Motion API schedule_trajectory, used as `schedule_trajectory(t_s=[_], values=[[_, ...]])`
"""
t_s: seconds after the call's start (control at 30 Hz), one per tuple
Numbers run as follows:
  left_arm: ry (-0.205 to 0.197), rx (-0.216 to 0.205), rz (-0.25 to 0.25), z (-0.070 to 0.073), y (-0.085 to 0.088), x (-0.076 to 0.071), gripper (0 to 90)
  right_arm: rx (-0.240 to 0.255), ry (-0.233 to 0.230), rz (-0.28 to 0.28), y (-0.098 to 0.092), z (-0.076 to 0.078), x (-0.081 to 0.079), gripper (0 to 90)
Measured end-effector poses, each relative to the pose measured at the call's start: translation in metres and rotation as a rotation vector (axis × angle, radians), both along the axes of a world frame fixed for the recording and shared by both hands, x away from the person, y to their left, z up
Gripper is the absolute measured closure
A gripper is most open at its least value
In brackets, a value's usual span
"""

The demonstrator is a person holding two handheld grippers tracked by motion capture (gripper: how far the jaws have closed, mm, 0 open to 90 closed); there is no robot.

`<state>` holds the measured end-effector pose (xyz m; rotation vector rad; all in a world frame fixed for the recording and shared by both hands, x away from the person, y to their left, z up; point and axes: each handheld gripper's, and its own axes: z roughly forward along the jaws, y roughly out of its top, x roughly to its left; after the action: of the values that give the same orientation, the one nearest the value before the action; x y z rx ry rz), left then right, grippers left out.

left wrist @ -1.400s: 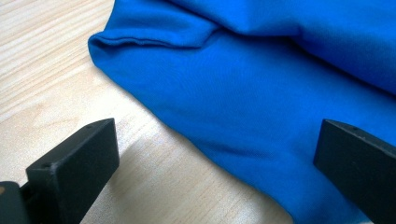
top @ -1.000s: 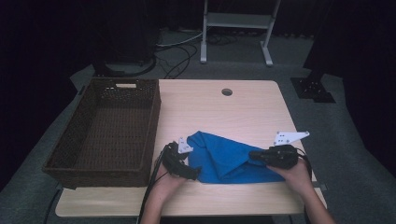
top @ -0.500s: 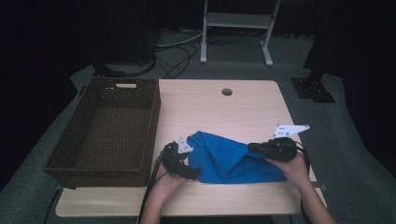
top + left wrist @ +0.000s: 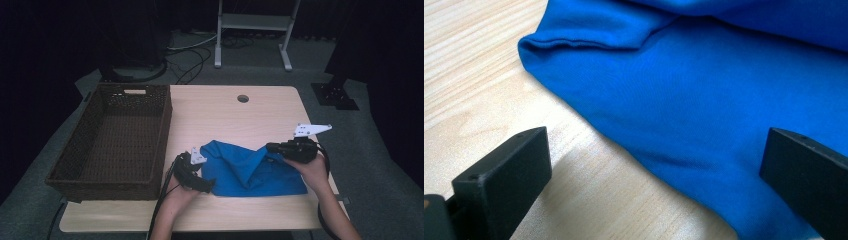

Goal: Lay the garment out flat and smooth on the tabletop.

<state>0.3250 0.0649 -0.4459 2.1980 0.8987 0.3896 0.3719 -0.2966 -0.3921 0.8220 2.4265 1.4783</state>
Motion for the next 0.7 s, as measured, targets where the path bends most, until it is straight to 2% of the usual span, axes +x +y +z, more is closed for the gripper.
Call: schedule_trajectory(t_s=[0.47,0.7], values=[[0.0,-0.001,0.0,0.0,0.0,0.0,0.0,0.004,-0.006,-0.041,0.001,-0.003,0.021,87.0],[0.0,0.001,0.0,0.0,0.0,0.0,0.0,0.008,0.007,-0.056,0.0,-0.006,0.032,87.0]])
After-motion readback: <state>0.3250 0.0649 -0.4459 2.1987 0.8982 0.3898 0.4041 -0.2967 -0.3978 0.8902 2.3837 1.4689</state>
